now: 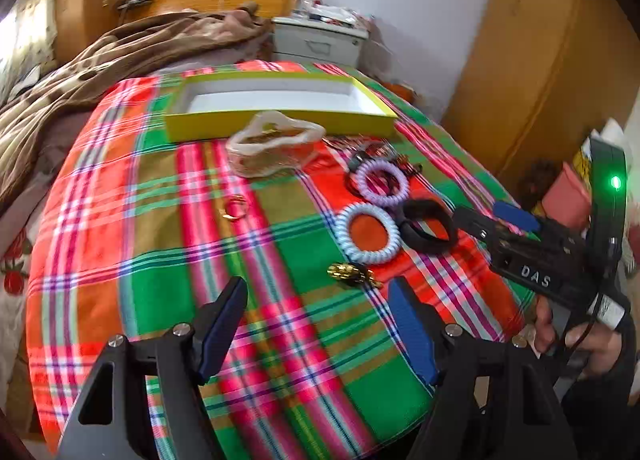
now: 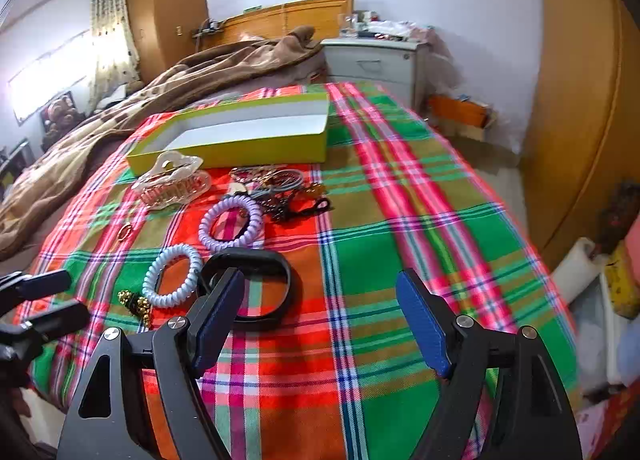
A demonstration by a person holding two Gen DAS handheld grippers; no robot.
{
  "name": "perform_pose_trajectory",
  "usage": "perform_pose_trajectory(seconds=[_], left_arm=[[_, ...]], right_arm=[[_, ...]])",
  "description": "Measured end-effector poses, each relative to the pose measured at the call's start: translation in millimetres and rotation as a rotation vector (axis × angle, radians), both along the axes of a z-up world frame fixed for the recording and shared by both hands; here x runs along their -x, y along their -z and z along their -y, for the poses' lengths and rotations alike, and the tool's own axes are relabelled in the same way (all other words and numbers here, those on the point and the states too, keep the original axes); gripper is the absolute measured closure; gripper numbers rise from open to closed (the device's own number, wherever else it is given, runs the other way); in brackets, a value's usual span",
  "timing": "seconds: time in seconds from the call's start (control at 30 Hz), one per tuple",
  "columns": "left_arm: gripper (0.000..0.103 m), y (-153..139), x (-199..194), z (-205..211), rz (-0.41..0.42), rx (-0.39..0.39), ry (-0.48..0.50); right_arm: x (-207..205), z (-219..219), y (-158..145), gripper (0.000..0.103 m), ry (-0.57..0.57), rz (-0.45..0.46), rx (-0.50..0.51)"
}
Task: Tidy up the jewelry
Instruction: 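Grasp the gold charm with the left gripper while the right gripper grasps the black wristband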
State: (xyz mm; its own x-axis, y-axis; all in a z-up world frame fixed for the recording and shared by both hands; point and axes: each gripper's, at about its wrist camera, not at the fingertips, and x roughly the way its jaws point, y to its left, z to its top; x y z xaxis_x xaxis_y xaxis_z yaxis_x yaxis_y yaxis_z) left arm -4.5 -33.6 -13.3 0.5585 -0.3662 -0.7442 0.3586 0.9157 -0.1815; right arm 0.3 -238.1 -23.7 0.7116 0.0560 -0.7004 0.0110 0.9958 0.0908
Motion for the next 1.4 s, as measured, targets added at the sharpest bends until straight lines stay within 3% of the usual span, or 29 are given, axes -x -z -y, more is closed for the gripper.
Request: perform_pose_trajectory(seconds=[0.17, 0.43, 0.57, 0.73, 0.93, 1.03, 1.27, 1.3, 1.4], left_arm=[[0.032, 8, -7, 11, -0.023, -0.024, 0.021], [0.038, 18, -16, 18, -0.054, -0.044, 0.035], [0.044, 20, -19, 22, -0.048, -0.074, 0.032], [0.054, 20, -23, 25, -0.034, -0.101, 0.030], [0.076, 20, -22, 29, -0.024, -0.107, 0.052], [0.078, 20, -22, 29, -0.022, -0.107, 0.059], [0.078, 18, -23, 24, -0.026, -0.086, 0.052], [0.078, 17, -23, 23, -0.022, -0.081, 0.047], [0.078, 13, -22, 18, -0.007, -0.072, 0.035]], right_arm=[[-8, 0, 7, 0.025, -0.037, -0.027, -0.030], [-20, -6, 12, 0.044, -0.090, -0.052, -0.015], [-23, -6, 14, 0.045, -0.103, -0.051, -0.021], [-25, -8, 15, 0.052, -0.114, -0.053, 0.000], [-26, -9, 15, 0.061, -0.121, -0.050, 0.006], [-25, -7, 15, 0.074, -0.113, -0.048, -0.002], [-25, -8, 14, 0.089, -0.119, -0.046, -0.015], [-24, -9, 13, 0.096, -0.120, -0.043, -0.018], [-23, -9, 12, 0.097, -0.117, -0.043, -0.015]])
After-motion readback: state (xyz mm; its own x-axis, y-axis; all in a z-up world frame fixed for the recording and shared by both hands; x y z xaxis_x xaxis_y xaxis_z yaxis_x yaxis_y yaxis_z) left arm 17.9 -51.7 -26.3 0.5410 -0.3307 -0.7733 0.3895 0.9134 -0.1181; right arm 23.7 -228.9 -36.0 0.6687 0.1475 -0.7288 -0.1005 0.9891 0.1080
